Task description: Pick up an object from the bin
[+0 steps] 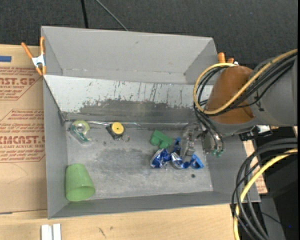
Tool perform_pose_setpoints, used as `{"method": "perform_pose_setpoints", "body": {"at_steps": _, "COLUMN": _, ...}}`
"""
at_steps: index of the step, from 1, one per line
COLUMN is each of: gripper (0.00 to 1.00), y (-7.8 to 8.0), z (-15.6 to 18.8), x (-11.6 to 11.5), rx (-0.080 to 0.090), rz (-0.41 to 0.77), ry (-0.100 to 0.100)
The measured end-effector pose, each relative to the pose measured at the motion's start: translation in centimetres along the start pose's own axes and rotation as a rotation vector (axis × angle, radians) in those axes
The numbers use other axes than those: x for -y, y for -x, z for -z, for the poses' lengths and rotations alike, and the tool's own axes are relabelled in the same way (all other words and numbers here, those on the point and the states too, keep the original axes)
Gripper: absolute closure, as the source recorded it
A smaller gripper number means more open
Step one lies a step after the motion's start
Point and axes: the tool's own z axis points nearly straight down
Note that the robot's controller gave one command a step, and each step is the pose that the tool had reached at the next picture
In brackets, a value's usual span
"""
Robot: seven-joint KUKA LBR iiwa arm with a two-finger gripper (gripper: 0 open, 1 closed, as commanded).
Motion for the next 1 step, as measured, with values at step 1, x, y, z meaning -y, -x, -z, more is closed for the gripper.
{"method": "perform_pose_setpoints", "body": {"at_steps": 1, "gripper": 0.00, "y": -0.12, "z": -0.16, "x": -0.05, "rx": -0.003, "rz": 0.000, "ry": 0.000}}
